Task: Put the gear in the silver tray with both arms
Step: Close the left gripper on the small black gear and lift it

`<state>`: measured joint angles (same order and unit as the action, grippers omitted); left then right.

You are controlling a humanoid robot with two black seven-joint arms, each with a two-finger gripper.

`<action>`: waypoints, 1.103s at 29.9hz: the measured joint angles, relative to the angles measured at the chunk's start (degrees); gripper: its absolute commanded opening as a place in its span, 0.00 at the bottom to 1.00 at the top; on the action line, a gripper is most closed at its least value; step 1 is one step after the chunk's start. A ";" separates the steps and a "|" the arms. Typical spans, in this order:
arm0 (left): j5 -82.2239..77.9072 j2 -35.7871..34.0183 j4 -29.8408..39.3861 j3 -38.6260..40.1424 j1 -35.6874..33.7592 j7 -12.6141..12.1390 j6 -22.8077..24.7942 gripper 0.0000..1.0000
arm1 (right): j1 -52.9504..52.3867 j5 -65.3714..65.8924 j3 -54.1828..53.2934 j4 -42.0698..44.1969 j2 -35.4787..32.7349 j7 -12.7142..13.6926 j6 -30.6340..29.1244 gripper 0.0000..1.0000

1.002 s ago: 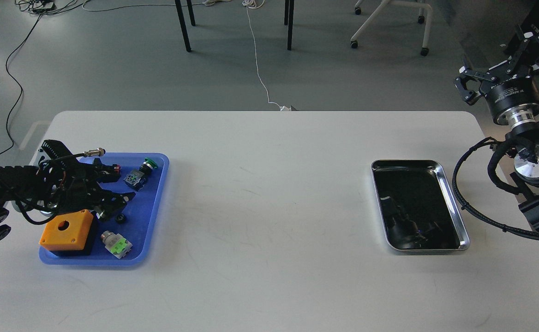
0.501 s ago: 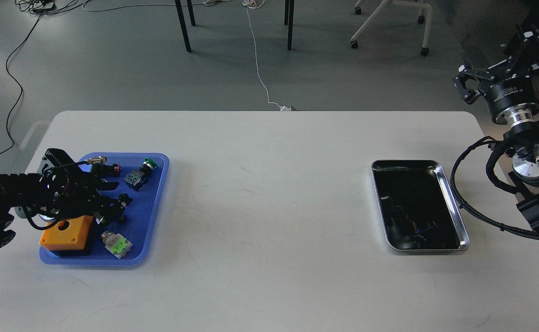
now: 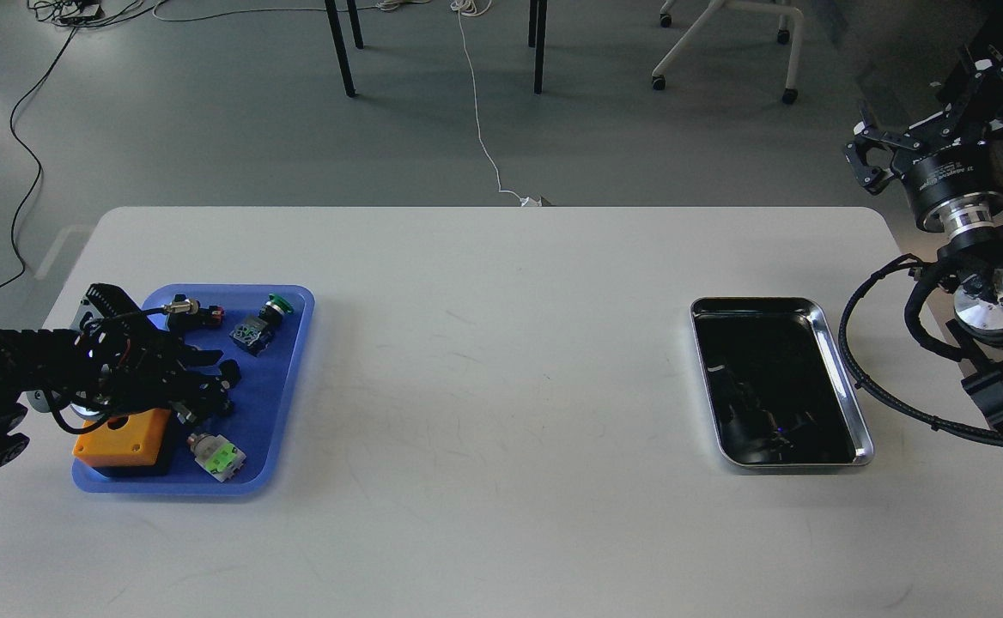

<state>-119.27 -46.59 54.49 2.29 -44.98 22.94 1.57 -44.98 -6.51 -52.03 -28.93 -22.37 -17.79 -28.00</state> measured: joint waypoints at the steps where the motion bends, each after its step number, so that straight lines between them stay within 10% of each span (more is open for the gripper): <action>1: 0.00 0.06 0.00 0.00 -0.01 0.00 0.00 0.41 | 0.00 0.00 0.00 0.00 0.00 0.00 0.00 0.99; 21: -0.04 1.75 -2.02 -0.16 0.01 0.09 0.03 0.10 | 0.16 0.00 0.00 0.34 0.04 -0.40 0.00 0.99; 33: 0.51 -4.29 5.53 0.71 -1.31 0.60 0.43 0.10 | 0.16 0.00 0.00 0.46 -0.05 -0.44 0.00 0.99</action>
<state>-118.76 -50.87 60.02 2.99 -46.29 23.54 2.00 -44.82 -6.50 -52.03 -28.47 -22.42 -18.23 -28.00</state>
